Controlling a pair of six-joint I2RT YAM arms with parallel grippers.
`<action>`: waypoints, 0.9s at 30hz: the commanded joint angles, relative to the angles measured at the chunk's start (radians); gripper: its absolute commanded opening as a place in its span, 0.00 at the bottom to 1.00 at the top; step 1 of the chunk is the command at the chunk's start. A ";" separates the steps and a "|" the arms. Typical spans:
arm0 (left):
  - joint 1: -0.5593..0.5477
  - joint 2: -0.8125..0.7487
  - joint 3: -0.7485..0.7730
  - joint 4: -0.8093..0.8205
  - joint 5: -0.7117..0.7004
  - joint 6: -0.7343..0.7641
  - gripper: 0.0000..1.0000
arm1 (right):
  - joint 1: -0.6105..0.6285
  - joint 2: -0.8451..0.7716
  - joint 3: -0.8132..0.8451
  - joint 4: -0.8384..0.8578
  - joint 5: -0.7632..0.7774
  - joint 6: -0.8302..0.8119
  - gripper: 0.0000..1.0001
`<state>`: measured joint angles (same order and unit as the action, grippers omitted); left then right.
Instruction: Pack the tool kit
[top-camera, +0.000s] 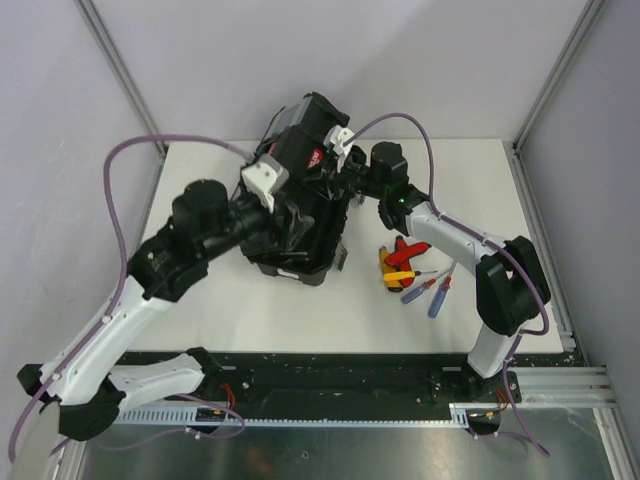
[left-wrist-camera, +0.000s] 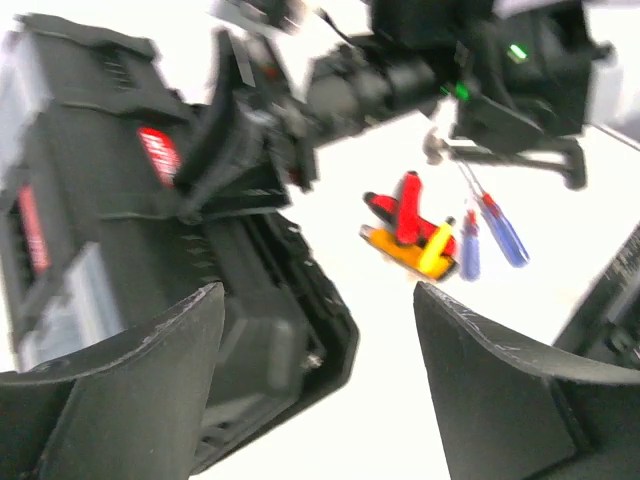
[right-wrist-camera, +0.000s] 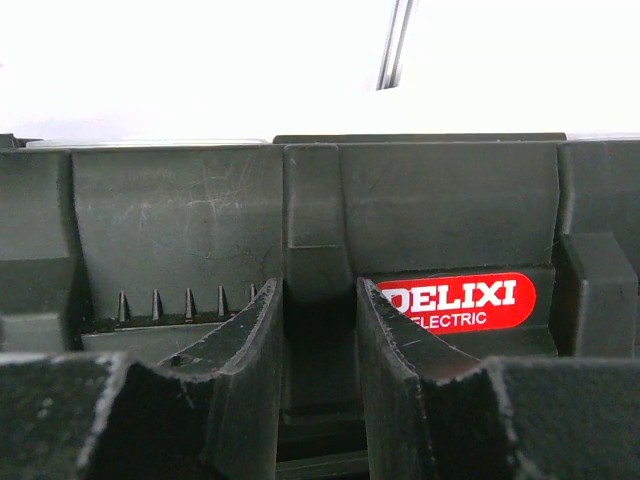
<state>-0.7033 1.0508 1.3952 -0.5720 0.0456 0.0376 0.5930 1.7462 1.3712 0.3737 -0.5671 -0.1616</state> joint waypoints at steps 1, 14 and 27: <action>-0.122 -0.056 -0.161 0.089 0.039 0.013 0.79 | -0.010 -0.008 0.082 0.154 0.064 -0.002 0.00; -0.329 -0.018 -0.535 0.426 -0.435 -0.119 0.64 | -0.014 -0.002 0.082 0.157 0.042 0.011 0.00; -0.432 0.221 -0.599 0.559 -0.744 -0.162 0.36 | -0.029 0.006 0.083 0.198 0.019 0.062 0.00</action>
<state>-1.1191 1.2556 0.8280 -0.1043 -0.5327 -0.0933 0.5869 1.7580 1.3746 0.3981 -0.5865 -0.1265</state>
